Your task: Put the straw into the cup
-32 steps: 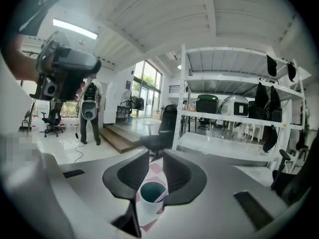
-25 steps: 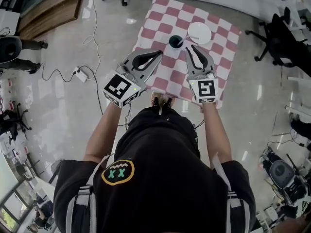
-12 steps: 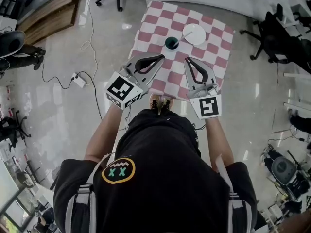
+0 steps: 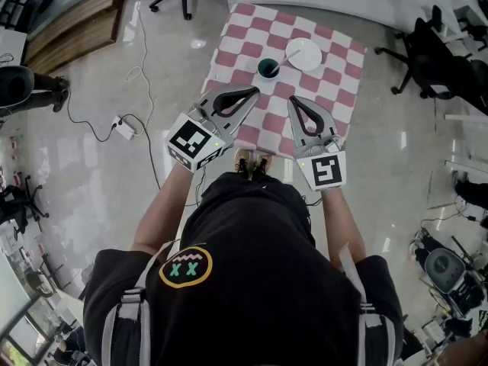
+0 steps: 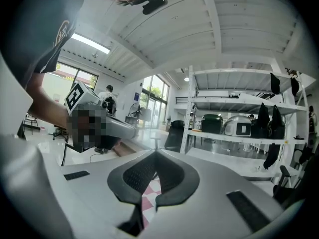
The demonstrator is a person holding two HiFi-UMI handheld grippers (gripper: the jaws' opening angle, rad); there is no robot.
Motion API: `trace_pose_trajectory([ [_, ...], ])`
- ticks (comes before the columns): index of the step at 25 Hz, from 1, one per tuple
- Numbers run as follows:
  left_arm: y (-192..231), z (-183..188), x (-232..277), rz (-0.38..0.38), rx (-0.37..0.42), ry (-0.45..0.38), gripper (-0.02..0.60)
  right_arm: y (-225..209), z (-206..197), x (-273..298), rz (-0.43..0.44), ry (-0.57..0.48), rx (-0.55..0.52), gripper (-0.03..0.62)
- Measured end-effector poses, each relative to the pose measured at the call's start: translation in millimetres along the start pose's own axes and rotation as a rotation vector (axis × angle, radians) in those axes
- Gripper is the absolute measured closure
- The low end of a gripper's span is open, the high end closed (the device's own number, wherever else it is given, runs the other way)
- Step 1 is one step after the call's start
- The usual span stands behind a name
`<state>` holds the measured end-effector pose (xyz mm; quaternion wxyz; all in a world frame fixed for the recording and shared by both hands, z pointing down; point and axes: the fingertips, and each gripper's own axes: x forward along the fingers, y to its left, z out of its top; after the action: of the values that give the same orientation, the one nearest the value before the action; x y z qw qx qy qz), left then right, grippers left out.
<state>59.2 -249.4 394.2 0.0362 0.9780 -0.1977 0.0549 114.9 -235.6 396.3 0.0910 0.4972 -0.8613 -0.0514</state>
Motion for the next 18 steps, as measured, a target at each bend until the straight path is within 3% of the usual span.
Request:
trace_pose_trajectory([
  [18, 1.3, -0.8, 2.1, 0.008, 0.000, 0.001, 0.565, -2.4, -0.6, 1.2, 0.008, 0.002, 0.012, 0.574],
])
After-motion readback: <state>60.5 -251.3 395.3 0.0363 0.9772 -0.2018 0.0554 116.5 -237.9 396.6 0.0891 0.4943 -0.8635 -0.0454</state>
